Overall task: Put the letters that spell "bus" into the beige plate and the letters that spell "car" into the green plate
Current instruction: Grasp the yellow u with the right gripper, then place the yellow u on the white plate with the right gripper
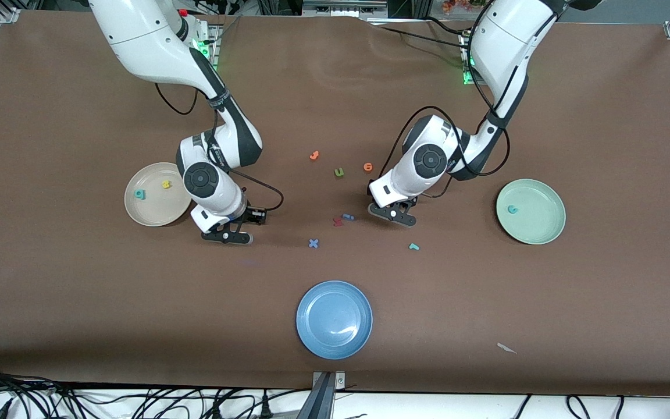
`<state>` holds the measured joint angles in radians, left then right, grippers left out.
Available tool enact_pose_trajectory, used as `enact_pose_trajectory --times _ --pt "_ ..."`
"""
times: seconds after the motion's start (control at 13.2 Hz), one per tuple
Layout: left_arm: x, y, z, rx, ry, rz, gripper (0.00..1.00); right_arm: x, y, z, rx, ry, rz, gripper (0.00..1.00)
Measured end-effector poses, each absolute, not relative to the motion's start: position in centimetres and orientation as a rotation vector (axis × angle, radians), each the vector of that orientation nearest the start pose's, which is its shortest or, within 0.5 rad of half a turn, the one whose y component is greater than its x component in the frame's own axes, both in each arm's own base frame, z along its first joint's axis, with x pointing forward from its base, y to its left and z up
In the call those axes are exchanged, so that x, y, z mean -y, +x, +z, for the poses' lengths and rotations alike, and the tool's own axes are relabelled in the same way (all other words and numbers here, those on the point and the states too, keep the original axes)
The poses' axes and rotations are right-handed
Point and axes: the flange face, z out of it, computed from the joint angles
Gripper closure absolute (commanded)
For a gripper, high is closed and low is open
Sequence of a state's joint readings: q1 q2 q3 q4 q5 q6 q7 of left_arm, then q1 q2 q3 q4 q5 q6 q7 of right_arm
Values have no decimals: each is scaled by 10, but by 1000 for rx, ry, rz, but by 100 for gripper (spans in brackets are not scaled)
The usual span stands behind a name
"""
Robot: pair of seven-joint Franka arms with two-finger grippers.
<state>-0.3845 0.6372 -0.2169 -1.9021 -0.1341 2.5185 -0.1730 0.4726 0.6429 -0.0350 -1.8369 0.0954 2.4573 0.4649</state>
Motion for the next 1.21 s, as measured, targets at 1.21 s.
enact_pose_trajectory --times 1.21 --pt "346 528 165 -473 -3273 126 45 -140 604 276 -233 -3213 345 83"
